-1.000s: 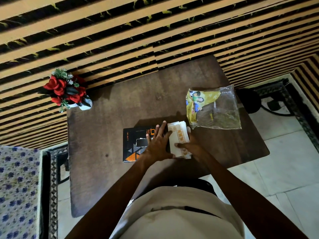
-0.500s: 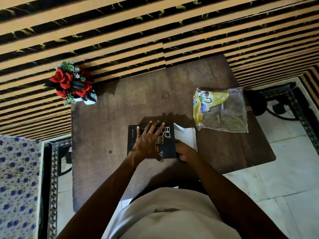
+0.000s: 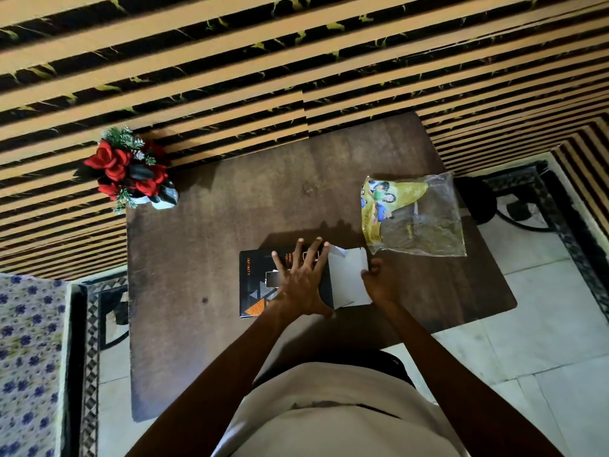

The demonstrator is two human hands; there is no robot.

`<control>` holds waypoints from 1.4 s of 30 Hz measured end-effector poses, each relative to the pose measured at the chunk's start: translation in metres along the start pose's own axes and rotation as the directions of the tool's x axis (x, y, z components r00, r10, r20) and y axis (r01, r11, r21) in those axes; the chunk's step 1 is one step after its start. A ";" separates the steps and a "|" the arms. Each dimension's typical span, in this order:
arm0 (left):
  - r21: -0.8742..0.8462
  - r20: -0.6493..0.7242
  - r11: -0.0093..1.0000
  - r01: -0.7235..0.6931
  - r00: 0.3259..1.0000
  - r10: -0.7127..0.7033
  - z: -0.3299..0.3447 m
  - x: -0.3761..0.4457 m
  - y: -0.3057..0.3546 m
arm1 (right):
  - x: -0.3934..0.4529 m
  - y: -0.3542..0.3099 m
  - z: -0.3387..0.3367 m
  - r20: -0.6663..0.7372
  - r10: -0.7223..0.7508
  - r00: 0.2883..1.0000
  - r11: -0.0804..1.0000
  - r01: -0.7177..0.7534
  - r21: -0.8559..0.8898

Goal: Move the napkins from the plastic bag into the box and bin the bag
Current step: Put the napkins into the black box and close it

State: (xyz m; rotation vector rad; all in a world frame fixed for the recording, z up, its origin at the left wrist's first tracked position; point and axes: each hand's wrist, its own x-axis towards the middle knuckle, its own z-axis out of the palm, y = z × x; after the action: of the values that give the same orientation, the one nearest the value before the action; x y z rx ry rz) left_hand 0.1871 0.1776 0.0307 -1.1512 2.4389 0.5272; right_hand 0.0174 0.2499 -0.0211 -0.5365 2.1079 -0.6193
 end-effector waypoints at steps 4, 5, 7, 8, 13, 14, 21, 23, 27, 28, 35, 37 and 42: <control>-0.009 0.045 0.996 0.092 0.995 -0.091 -0.009 0.007 0.016 | 0.003 -0.001 -0.001 0.145 0.031 0.989 0.999 -0.033 0.008; -0.020 0.051 0.995 0.100 0.994 -0.099 -0.010 0.007 0.017 | 0.006 0.000 -0.002 0.157 0.042 0.987 0.998 -0.047 0.034; -0.045 0.071 0.992 0.121 0.990 -0.118 -0.013 0.008 0.019 | 0.010 0.004 -0.003 0.189 0.096 0.977 0.991 -0.112 0.073; -0.055 0.080 0.989 0.135 0.988 -0.130 -0.013 0.009 0.020 | 0.009 0.004 -0.003 0.198 0.100 0.975 0.989 -0.118 0.084; -0.078 0.099 0.980 0.183 0.980 -0.175 -0.014 0.015 0.028 | -0.010 0.000 -0.011 0.143 0.076 0.987 0.972 -0.106 0.209; -0.072 0.098 0.980 0.184 0.979 -0.177 -0.013 0.015 0.028 | -0.011 0.001 -0.012 0.148 0.078 0.986 0.968 -0.110 0.224; -0.114 0.022 0.978 0.173 0.985 -0.172 -0.014 0.010 0.027 | -0.023 0.018 -0.001 0.178 0.081 0.981 0.951 -0.129 0.280; -0.136 0.013 0.976 0.171 0.985 -0.170 -0.011 0.008 0.024 | -0.030 0.021 0.001 0.198 0.090 0.976 0.941 -0.149 0.305; -0.130 -0.041 0.984 0.126 0.990 -0.132 -0.002 0.003 0.021 | -0.033 0.026 0.004 0.214 0.086 0.973 0.910 -0.164 0.381; -0.138 -0.052 0.983 0.121 0.990 -0.129 -0.001 0.001 0.020 | -0.033 0.025 0.004 0.213 0.079 0.974 0.901 -0.161 0.402; -0.686 -0.270 0.727 -0.018 0.935 -0.232 -0.010 -0.010 -0.013 | -0.050 -0.002 0.017 0.117 -0.112 0.987 0.908 0.054 0.416; -0.733 -0.332 0.681 -0.006 0.876 -0.350 -0.010 -0.024 -0.029 | -0.056 -0.013 0.022 0.066 -0.171 0.983 0.934 0.140 0.328; -0.856 -0.146 0.456 0.245 0.731 -0.666 0.022 -0.051 -0.074 | -0.067 -0.039 0.036 -0.081 -0.193 0.978 0.960 0.206 0.190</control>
State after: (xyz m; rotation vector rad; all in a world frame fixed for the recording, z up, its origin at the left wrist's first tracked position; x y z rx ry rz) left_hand 0.2795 0.1767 0.0248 -2.5216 1.9980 1.3702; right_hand 0.0895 0.2489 0.0247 -0.6287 2.0351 -0.9605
